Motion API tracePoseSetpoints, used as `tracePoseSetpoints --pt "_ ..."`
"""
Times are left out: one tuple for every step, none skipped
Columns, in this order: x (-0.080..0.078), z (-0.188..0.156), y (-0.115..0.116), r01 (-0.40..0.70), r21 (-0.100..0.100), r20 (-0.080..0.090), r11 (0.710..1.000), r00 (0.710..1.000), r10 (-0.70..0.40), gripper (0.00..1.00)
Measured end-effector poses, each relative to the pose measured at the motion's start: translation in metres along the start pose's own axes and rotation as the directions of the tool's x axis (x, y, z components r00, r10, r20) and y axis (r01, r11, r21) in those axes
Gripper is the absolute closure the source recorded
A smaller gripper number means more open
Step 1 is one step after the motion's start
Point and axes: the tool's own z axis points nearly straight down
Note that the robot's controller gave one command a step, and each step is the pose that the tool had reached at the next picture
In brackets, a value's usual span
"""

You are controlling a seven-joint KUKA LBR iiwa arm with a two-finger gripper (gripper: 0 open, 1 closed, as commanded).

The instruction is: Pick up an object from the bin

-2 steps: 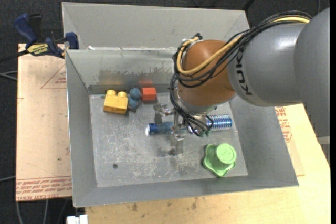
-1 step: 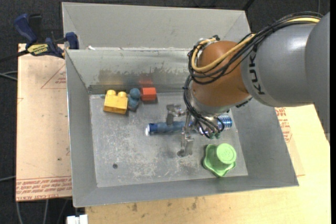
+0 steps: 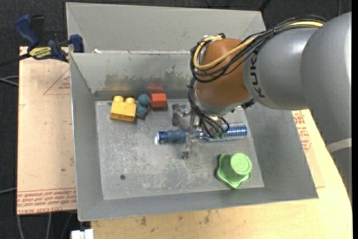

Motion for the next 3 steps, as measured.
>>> tracePoseSetpoints --pt "0.019 -0.002 0.002 -0.108 0.000 -0.002 0.994 0.994 0.108 0.00" --pt "0.018 -0.003 0.002 -0.110 0.000 -0.001 0.994 0.994 0.110 1.00" --pt "0.017 -0.026 0.002 -0.111 0.001 0.001 0.994 0.994 0.111 1.00"
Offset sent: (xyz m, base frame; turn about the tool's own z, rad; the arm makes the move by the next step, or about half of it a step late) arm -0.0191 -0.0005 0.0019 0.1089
